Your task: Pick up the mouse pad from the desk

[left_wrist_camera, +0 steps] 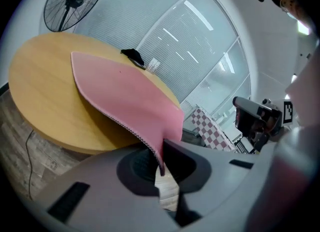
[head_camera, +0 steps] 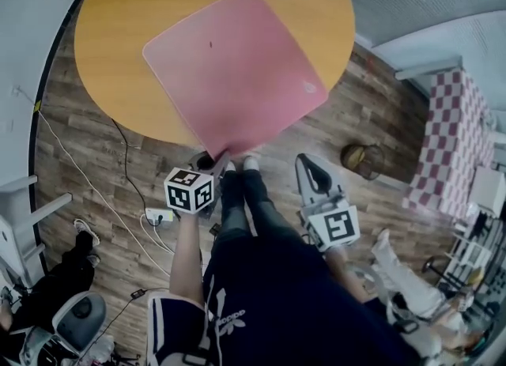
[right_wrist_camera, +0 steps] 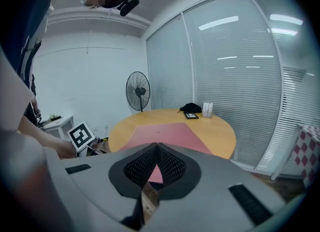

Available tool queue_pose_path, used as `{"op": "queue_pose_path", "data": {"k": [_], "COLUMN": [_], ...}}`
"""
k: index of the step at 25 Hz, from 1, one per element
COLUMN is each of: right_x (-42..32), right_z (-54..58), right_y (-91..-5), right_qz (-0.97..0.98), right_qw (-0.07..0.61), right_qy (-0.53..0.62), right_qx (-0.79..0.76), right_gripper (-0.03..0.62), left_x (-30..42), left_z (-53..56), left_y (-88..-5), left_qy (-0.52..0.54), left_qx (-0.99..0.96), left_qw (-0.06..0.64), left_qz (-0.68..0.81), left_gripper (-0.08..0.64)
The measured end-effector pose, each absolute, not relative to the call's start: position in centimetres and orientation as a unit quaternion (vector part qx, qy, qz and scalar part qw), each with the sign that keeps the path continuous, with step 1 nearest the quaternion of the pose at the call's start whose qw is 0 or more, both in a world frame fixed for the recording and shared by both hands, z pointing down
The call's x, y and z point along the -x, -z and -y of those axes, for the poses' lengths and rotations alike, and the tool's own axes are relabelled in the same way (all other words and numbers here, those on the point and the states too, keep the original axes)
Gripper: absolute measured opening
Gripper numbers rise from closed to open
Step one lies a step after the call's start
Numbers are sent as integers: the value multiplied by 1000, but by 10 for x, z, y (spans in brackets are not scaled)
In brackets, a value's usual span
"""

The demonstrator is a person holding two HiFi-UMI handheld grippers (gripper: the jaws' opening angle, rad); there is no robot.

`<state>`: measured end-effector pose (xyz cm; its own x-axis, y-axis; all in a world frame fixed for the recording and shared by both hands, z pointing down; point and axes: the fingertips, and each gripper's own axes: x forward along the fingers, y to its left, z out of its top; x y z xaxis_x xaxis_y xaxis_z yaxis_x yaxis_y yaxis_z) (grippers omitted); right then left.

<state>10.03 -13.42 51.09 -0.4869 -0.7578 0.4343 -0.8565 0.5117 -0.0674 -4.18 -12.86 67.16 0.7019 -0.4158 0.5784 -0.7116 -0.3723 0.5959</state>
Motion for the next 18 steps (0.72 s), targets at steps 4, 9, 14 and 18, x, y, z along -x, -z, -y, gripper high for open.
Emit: {"op": "queue_pose_path", "data": {"k": [4,9,14,18], "right_x": [-107,-115,-126,-142], "right_z": [140,150,162,168], "right_y": [-498,-478,-456,-443], "right_qz": [852,848,842,834], "right_qw": [170,152,134,119], "right_qy": [-118,-103,-82,-68], "right_qx": [-480,-497,-516,-534], "right_gripper": [3,4,3,3], "left_x": [40,39,41,36], "left_z": [144,174,216,247], "left_y": [-648,-612,-577,-553], "left_qy": [-178,-154,-126,-114], "left_qx": [-822,-835,-843,-850], "left_qw": [401,363,335,307], "left_qz": [363,384,402,412], "left_gripper": [20,20,20,20]}}
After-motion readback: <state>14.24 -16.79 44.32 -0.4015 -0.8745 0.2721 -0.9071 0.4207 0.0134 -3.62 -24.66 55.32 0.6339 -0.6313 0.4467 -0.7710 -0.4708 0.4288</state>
